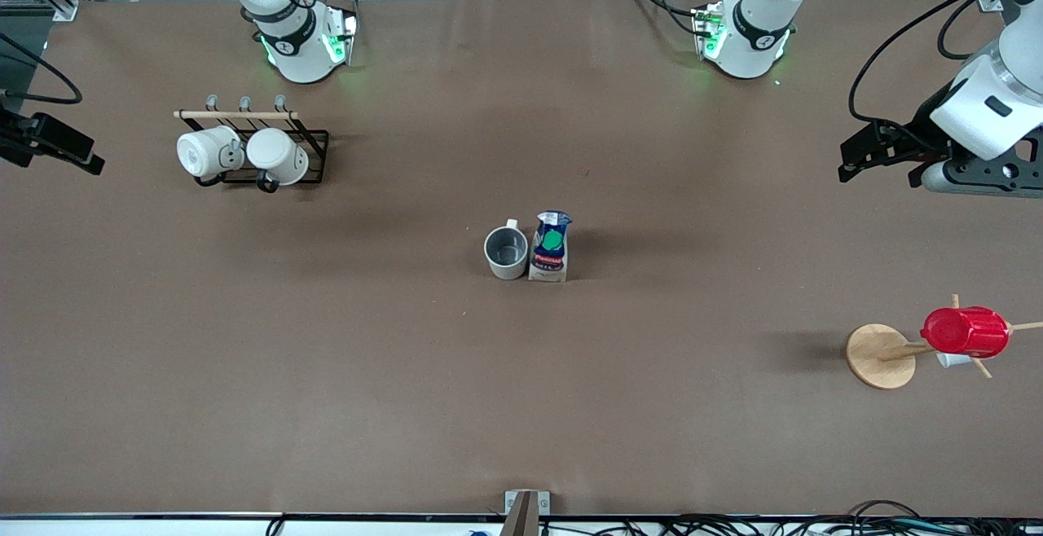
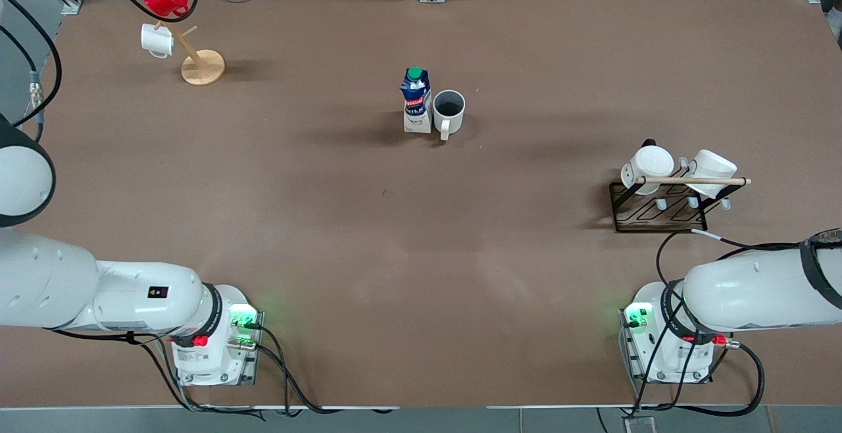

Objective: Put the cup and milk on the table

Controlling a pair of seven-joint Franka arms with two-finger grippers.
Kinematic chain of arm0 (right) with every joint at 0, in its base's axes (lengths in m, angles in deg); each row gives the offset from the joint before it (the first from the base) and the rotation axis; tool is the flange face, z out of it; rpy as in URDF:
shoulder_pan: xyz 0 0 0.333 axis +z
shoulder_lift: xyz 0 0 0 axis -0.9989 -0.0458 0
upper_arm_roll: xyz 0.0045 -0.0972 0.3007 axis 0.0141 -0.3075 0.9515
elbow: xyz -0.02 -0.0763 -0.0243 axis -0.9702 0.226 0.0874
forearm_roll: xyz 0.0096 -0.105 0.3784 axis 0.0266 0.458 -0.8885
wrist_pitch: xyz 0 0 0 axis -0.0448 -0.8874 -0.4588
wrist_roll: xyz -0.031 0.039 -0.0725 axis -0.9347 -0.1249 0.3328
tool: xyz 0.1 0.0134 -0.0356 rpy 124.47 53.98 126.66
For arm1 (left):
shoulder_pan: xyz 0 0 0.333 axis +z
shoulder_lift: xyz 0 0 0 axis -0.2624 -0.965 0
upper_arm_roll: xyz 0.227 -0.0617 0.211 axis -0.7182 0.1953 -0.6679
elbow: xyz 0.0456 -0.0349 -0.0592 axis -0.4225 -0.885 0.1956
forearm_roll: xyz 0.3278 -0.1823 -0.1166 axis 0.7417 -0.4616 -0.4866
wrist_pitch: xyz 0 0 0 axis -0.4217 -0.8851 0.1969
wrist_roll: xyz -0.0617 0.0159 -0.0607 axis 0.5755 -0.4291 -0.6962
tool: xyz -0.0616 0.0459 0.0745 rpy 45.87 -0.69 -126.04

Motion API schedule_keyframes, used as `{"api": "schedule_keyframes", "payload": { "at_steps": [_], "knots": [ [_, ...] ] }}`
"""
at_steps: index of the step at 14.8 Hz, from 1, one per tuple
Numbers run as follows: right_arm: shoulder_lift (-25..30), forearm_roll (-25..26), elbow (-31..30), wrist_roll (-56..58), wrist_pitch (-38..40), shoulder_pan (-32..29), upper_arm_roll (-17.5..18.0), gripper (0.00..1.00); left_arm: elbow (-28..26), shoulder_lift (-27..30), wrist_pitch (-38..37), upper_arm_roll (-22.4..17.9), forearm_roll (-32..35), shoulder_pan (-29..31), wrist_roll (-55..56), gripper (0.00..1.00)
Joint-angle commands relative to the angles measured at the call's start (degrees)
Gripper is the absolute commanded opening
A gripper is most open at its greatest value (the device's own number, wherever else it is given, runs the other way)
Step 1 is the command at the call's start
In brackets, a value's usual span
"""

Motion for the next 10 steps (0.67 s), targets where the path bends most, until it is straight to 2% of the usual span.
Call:
{"api": "schedule_keyframes", "payload": {
  "at_steps": [1, 10],
  "knots": [
    [-0.37, -0.58, 0.86, 0.63, 0.37, -0.33, 0.0, 1.0, 0.9, 0.03, -1.27, -2.03, -0.31, -2.41, -0.94, 1.0],
    [-0.37, -0.58, 0.86, 0.72, 0.45, -0.33, -0.08, 1.0, 0.81, 0.12, 0.49, -3.1, 1.27, -2.95, 0.38, 1.0]
  ]
}}
